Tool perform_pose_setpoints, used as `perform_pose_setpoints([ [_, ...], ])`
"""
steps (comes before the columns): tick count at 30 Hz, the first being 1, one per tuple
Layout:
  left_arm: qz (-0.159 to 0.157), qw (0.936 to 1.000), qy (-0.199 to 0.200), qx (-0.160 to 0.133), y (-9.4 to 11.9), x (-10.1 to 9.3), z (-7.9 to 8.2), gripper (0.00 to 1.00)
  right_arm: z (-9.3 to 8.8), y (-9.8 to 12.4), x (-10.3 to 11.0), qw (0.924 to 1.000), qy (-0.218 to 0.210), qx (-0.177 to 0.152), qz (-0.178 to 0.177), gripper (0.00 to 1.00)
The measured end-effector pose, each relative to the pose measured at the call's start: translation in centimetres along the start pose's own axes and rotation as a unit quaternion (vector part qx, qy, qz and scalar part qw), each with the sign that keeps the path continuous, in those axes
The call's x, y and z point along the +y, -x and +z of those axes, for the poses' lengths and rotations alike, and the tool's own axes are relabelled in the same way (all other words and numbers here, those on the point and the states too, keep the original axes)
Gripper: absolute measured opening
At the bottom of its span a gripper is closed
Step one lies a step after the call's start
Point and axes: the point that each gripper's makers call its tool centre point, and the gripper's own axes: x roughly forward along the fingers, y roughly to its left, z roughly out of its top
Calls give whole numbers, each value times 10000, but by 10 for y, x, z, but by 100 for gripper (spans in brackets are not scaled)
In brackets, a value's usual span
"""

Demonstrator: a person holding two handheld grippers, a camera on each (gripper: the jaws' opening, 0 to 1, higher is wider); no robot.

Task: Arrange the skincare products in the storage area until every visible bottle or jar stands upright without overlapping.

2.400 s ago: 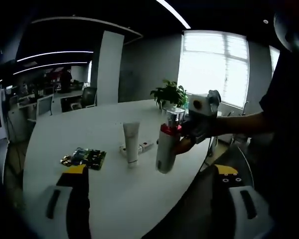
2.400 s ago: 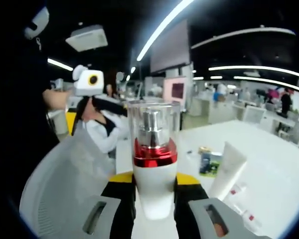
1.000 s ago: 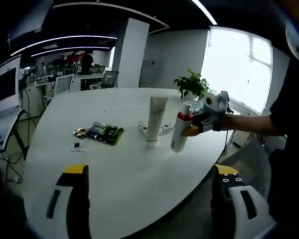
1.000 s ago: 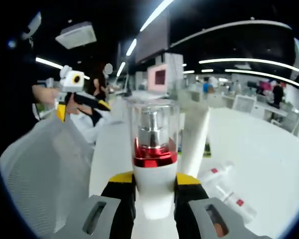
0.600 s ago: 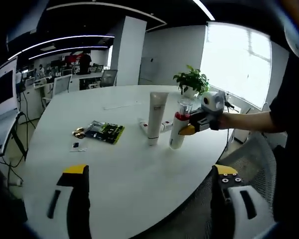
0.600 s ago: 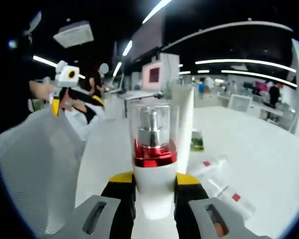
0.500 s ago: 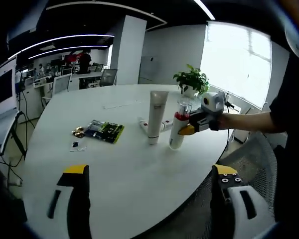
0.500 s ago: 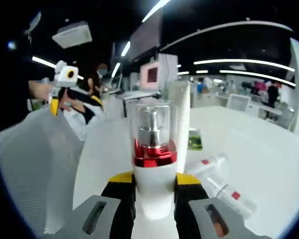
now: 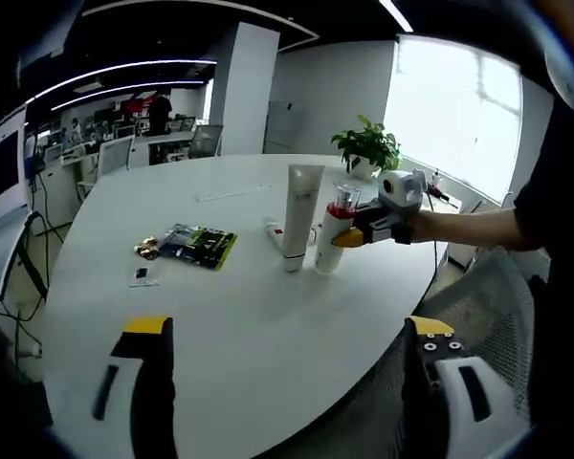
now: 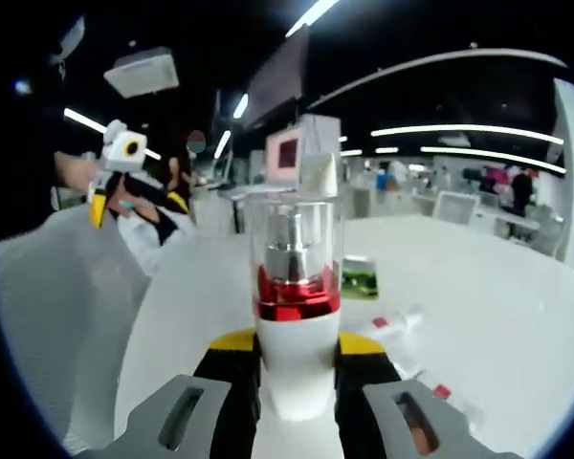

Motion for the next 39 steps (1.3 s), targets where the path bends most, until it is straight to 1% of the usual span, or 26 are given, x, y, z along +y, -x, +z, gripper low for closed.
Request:
perform_pose_setpoints([
  [8,-23,10000,37,41,-5,0,-1,93,3,-3,-11,9999,48,-102,81,21],
  [12,-35,9999,0,134,-8,0,-4,92,4,-6,-14,9997,67,-142,188,21],
  [20,-48,9998,12,170,-13,2,-2,92,7,-13,-24,9996,41,-206,173,21],
  [30,-71,9997,20,229,-16,4,-4,91,8,-14,-25,9994,46,-181,284,22],
  [39,-113,9996,-8,277,-19,4,-5,91,8,-13,-26,9994,-76,-164,303,23],
])
